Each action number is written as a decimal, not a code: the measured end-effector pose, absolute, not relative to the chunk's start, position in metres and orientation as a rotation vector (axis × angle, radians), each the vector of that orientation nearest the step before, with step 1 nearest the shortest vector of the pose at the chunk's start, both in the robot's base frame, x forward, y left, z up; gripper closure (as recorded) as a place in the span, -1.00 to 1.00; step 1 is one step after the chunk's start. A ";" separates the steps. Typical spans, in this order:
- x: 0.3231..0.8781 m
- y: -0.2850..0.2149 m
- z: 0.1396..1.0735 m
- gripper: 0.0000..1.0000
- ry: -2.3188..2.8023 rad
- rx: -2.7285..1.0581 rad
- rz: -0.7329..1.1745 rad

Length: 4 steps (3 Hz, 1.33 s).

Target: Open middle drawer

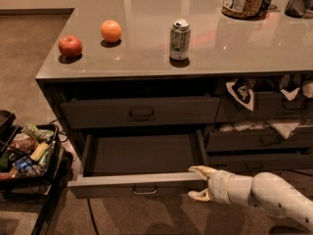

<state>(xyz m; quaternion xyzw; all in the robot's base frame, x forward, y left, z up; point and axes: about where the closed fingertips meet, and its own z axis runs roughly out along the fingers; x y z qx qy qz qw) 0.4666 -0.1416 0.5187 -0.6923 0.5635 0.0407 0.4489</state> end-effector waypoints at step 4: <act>0.537 -0.106 0.504 1.00 1.272 -1.842 0.058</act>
Offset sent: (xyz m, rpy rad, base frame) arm 0.0282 0.0212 -0.0048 -0.0138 -0.0517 0.0617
